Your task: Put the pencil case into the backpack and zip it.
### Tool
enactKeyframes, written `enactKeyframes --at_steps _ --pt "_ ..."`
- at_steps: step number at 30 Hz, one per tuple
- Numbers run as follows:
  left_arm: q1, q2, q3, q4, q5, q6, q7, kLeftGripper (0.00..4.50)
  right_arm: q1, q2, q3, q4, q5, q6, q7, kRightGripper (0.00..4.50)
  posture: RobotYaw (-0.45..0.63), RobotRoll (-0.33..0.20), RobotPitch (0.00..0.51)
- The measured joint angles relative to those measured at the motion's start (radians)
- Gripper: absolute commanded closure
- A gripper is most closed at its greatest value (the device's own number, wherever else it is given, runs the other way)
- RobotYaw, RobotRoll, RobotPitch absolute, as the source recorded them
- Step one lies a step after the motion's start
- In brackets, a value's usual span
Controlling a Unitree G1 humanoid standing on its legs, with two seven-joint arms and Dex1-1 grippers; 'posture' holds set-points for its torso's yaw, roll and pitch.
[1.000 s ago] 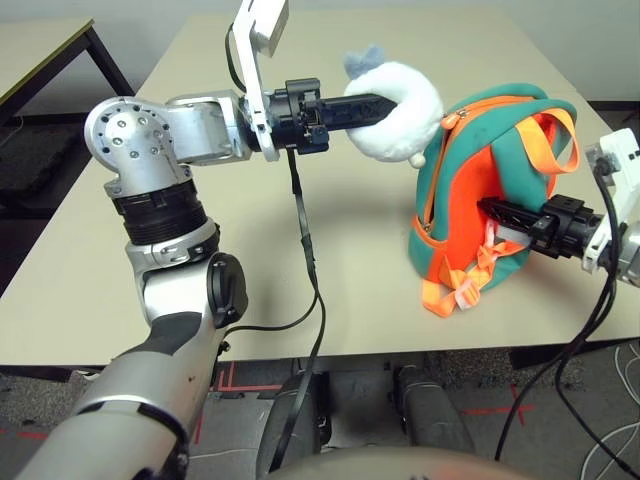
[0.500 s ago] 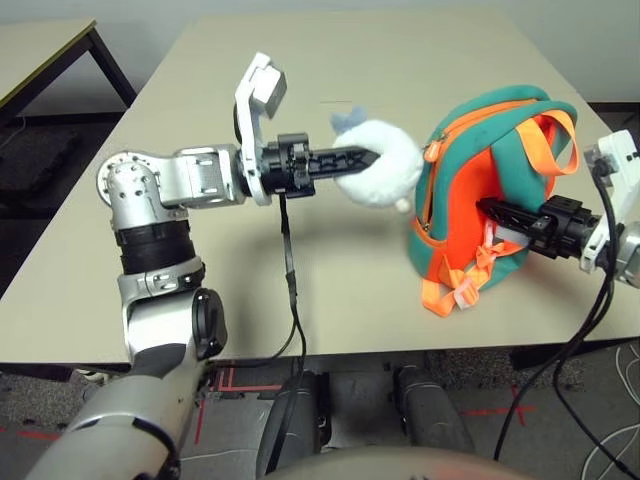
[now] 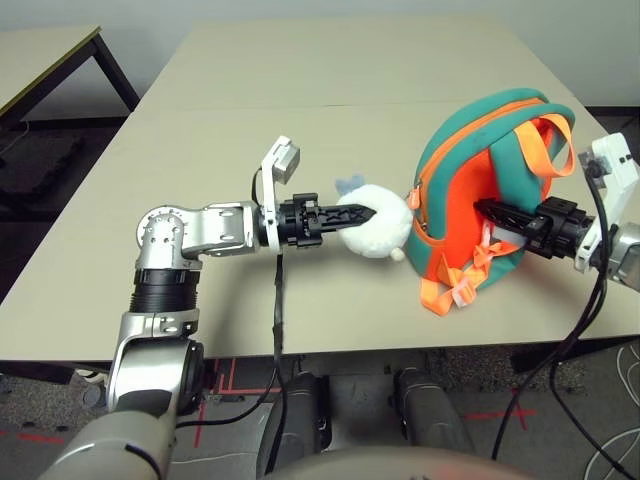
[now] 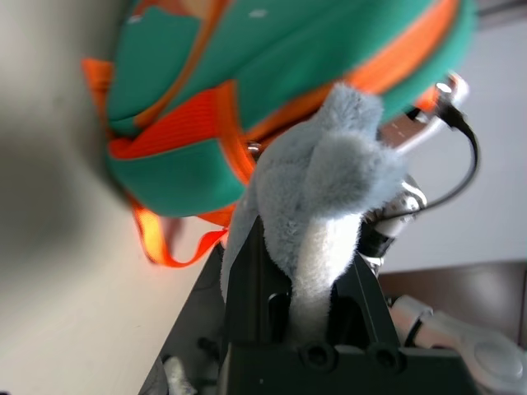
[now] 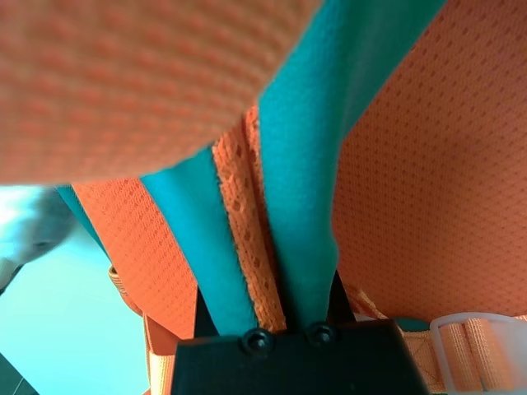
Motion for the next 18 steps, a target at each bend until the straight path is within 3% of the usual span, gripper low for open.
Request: enactKeyframes --at_steps 8,18 --pt "0.008 -0.074 -0.044 0.124 0.232 0.013 -0.135 4.25 0.002 0.004 0.0 0.0 -0.001 -0.001 0.0 4.38 -0.1 0.0 0.102" --pt "0.005 -0.132 -0.01 0.124 0.395 0.044 -0.25 4.25 0.02 0.006 -0.003 -0.008 0.0 -0.007 -0.009 4.38 -0.11 0.0 0.097"
